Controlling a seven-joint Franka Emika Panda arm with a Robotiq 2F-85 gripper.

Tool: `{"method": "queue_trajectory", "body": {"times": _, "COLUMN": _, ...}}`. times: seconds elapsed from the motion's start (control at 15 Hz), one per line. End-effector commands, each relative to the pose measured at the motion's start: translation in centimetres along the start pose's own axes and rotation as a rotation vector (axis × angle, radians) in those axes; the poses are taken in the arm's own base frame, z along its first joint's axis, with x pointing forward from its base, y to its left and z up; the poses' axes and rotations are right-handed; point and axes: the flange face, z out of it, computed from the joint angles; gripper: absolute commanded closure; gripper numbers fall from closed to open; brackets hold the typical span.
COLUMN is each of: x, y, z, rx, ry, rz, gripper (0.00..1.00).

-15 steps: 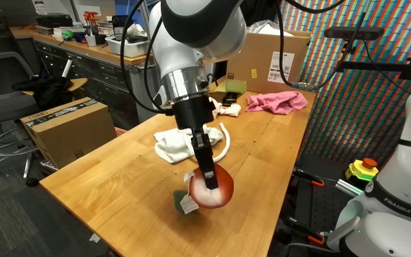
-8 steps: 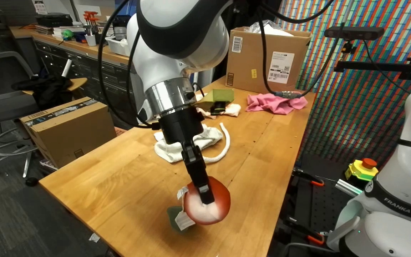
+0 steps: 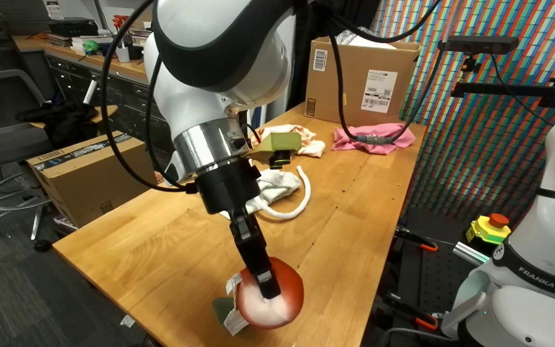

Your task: Separate the clothes, rope and plush toy on the table

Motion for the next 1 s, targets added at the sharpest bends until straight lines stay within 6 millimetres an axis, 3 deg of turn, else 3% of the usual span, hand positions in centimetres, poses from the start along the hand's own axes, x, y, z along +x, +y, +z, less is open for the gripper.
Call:
{"method": "queue_trajectory", "body": {"times": 0.0, "x": 1.3, "y": -0.7, "z": -0.4, "rx": 0.007, "ry": -0.021, "rz": -0.016, "gripper": 0.84}}
{"method": "queue_trajectory", "body": {"times": 0.53, "x": 1.5, "y": 0.6, "z": -0.3, "rx": 0.006, "ry": -0.083, "rz": 0.008, "gripper": 0.87}}
{"method": "queue_trajectory", "body": {"times": 0.6, "x": 1.4, "y": 0.9, "z": -0.3, "rx": -0.001, "ry": -0.093, "rz": 0.013, "gripper": 0.68}}
{"method": "queue_trajectory", "body": {"times": 0.93, "x": 0.9, "y": 1.7, "z": -0.8, "rx": -0.044, "ry": -0.133, "rz": 0.029, "gripper": 0.29}}
